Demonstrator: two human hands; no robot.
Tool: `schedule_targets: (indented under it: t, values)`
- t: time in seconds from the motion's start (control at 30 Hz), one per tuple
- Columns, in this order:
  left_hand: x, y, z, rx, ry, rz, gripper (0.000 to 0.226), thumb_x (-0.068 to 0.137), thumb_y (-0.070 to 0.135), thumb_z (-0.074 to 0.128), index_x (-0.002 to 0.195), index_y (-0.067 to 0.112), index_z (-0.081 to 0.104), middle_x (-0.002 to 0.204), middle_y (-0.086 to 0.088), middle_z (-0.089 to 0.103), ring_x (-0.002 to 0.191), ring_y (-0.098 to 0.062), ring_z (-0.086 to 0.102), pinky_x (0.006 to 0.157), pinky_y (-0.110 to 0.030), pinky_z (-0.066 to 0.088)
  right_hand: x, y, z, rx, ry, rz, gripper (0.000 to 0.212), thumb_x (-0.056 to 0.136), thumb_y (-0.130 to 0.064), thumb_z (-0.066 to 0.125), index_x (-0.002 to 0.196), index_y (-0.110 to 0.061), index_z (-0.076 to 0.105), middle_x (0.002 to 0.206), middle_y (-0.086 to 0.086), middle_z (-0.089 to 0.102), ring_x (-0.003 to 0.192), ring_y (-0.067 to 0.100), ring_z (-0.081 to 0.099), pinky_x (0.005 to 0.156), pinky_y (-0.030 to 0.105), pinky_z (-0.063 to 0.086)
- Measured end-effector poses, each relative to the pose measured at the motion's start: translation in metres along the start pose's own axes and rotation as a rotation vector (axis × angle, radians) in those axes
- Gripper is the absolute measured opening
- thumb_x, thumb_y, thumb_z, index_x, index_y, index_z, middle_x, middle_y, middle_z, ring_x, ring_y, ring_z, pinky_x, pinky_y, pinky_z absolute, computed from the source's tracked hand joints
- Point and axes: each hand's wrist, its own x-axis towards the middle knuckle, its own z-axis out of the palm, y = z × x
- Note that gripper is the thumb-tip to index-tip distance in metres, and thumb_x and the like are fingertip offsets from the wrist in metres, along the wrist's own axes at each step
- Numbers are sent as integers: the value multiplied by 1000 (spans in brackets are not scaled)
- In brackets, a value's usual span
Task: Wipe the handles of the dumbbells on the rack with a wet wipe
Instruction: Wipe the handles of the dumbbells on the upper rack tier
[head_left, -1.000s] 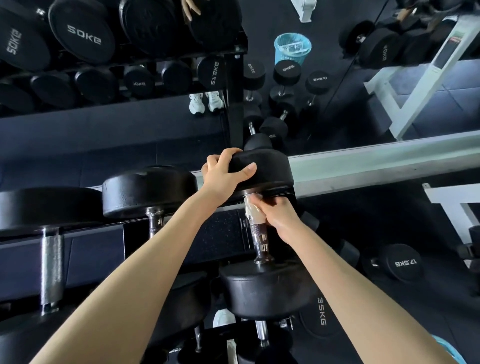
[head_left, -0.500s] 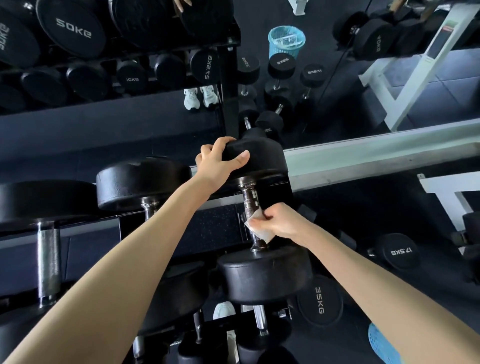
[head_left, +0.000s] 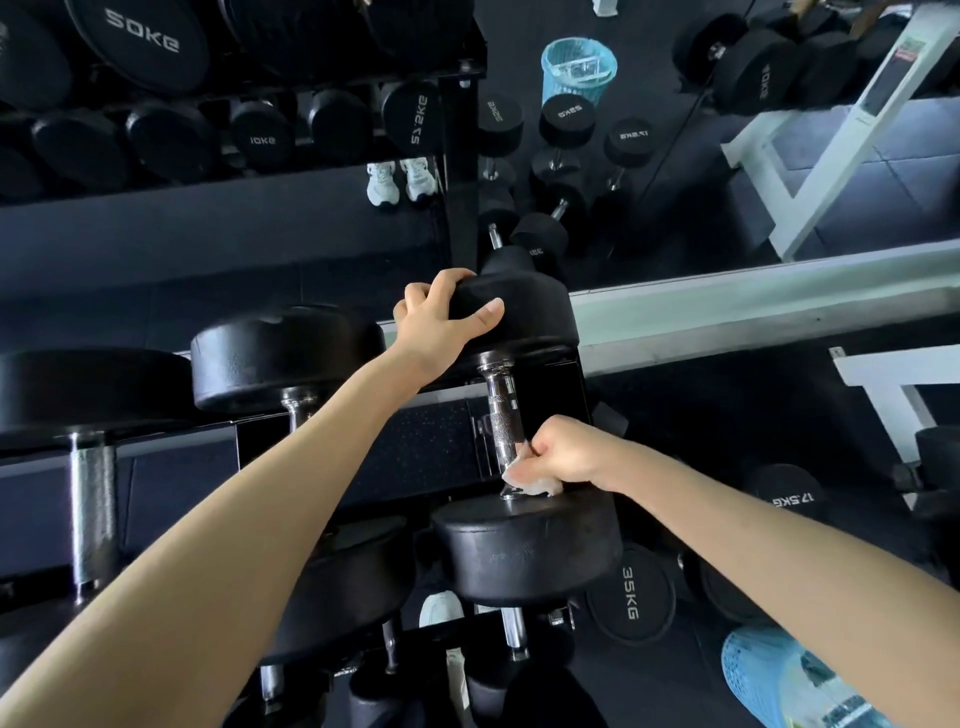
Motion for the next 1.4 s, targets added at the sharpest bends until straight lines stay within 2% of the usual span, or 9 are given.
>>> schedule_targets:
  t: [0.07,0.23,0.4,0.5,0.63,0.83,0.93,1.13,1.4]
  values:
    - [0,0,0,4,2,8,47,91,46,53,134,34,39,132,-3,27,130,-23,17,98,-31,20,3,11,-7,159,-122,-51,45,91,-21,60,48,-12,53,55,-3,55,63,4,59,82,23,46]
    - [1,-1,1,-11,23,11,46,90,45,55,132,33,41,123,1,27,131,-22,17,96,-28,19,17,16,-10,255,-224,-110,38,85,-22,64,75,14,57,68,14,51,61,16,43,60,16,41]
    - [4,-4,2,-25,28,13,46,90,45,55,132,33,41,120,3,26,131,-22,16,98,-29,19,18,21,0,313,-62,-72,19,79,-15,73,66,-5,62,59,-2,60,57,6,53,62,20,42]
    - [4,-5,2,-18,17,17,45,90,45,55,132,33,41,120,3,26,130,-22,17,98,-29,19,15,10,15,242,227,2,33,78,-8,64,48,-10,48,47,2,50,50,16,49,57,27,42]
    - [4,-5,2,-31,25,21,45,90,45,55,132,33,41,120,3,26,130,-21,17,98,-28,19,21,-12,21,206,530,52,38,77,-18,69,51,-10,44,58,3,53,59,18,52,61,30,43]
    - [3,-4,3,-38,40,23,45,91,43,55,132,32,42,119,4,26,129,-20,17,97,-27,19,39,-52,9,191,888,43,38,84,-39,66,90,-1,63,93,11,69,90,25,64,66,22,35]
    - [2,-4,2,-40,36,23,45,91,44,55,132,33,41,121,3,26,130,-21,17,97,-28,20,42,-52,21,179,987,37,36,86,-40,63,92,-5,66,93,10,70,90,26,65,72,25,41]
    - [-1,1,7,-68,76,-9,47,90,44,56,133,33,41,134,-3,30,132,-22,18,103,-30,21,40,-61,27,-224,986,34,40,99,-38,41,100,-9,67,95,10,70,91,25,64,69,27,38]
    - [-2,1,7,-74,64,-12,47,90,47,54,133,35,40,134,-2,30,131,-21,19,104,-34,24,34,-39,16,247,1008,-53,41,86,-37,65,64,-3,62,61,9,62,62,20,52,62,27,30]
